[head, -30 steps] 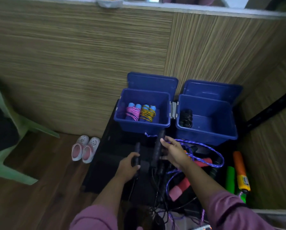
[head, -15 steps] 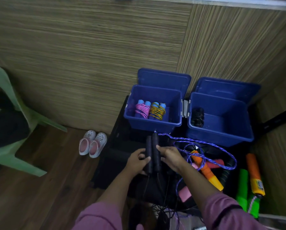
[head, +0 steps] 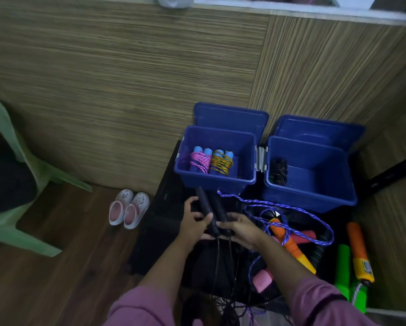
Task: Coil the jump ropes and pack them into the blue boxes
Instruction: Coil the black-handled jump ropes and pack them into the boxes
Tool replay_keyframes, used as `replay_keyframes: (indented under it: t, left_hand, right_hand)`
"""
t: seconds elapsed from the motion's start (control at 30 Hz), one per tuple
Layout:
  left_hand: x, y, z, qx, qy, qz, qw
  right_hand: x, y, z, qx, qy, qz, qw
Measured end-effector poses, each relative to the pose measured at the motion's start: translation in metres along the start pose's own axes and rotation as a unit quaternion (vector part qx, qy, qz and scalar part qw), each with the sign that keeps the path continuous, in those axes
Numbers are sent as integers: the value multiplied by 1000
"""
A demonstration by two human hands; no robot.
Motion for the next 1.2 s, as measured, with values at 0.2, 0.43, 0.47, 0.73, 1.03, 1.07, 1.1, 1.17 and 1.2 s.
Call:
replay_keyframes:
  t: [0.2,0.43,0.47,0.73,1.03,1.07,1.1,1.17,1.2]
  left_hand:
    - [3,-3,0,34,19,20,999]
    - [2,22,-34,-410,-187,-140,882]
    - [3,23,-42,-487,-260,-170,816]
    - [2,7,-59,-678,-448,42,582]
    - [6,30,-48,-692,-353,-57,627]
    - [7,31,-48,-693,-332,-57,637]
    - [8,30,-49,-691,-315,-58,648]
    - [13,29,-53,-683,-317,-77,654]
    - [18,27,-55,-682,-329,-83,648]
  right_hand:
    - [12,-2,7,5,-16,45,999]
    - [16,2,24,2,10,13,1000]
    - [17,3,26,20,1,13,1000]
    - [28,-11,53,173,-32,86,981]
    - [29,-7,59,190,39,98,976]
    - [28,-7,62,244,63,79,965]
    - [27,-7,65,277,94,58,954]
    - [24,-5,68,275,124,36,953]
    - [25,-4,69,254,120,31,959]
Point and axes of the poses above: each hand's wrist, its own x-axis away from the middle knuckle, its own y-axis out of the back of the hand, z = x × y, the point moved 5 cm from there along -x, towards the middle knuckle, and after that the axes turned 12 degrees about -x, right-handed, at the moved point
